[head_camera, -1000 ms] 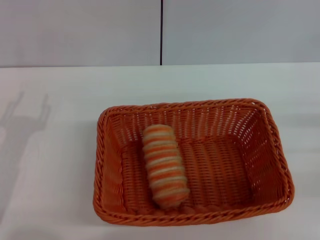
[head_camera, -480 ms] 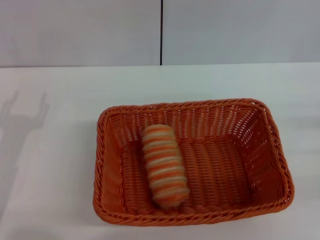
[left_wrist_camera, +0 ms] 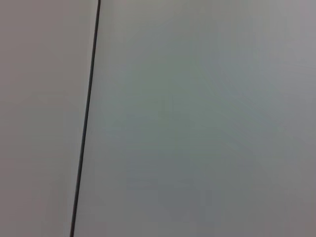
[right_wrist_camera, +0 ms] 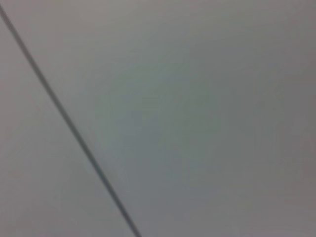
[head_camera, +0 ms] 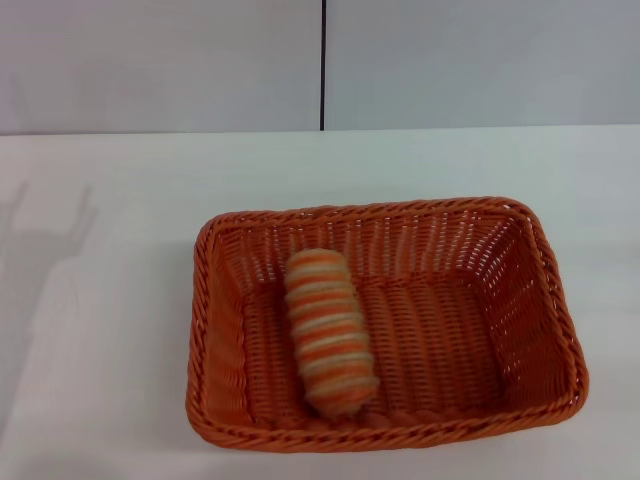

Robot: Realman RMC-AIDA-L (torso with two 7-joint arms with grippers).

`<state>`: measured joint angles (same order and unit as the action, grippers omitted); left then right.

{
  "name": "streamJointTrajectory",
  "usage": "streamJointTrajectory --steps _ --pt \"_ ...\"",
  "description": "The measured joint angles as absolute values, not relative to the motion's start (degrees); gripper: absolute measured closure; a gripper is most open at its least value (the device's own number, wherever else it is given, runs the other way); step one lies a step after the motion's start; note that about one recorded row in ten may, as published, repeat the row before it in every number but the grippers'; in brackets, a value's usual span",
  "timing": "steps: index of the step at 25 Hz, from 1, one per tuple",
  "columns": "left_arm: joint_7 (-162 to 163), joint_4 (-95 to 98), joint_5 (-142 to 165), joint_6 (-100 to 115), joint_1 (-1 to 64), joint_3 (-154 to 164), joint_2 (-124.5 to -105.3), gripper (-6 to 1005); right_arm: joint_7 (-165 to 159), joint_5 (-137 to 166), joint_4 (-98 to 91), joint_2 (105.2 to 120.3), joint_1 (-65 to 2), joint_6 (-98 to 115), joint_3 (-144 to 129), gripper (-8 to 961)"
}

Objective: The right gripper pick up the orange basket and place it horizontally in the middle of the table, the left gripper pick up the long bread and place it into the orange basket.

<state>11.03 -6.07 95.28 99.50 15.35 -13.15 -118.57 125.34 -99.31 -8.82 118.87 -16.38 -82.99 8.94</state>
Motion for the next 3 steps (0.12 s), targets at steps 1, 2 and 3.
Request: streamJointTrajectory --steps 1,2,3 --pt "11.0 -6.1 95.3 99.4 15.4 -13.3 -118.57 183 125.9 -99.3 -8.2 118.89 -16.2 -82.8 10.2 512" --pt "11.0 -6.1 95.3 99.4 15.4 -13.4 -118.57 183 126.6 -99.3 -7.5 118.9 -16.0 -82.6 11.5 512" --pt "11.1 -6.1 95.2 99.4 15.4 -13.5 -118.57 183 127.2 -99.3 -6.8 118.91 -15.7 -82.4 13.1 512"
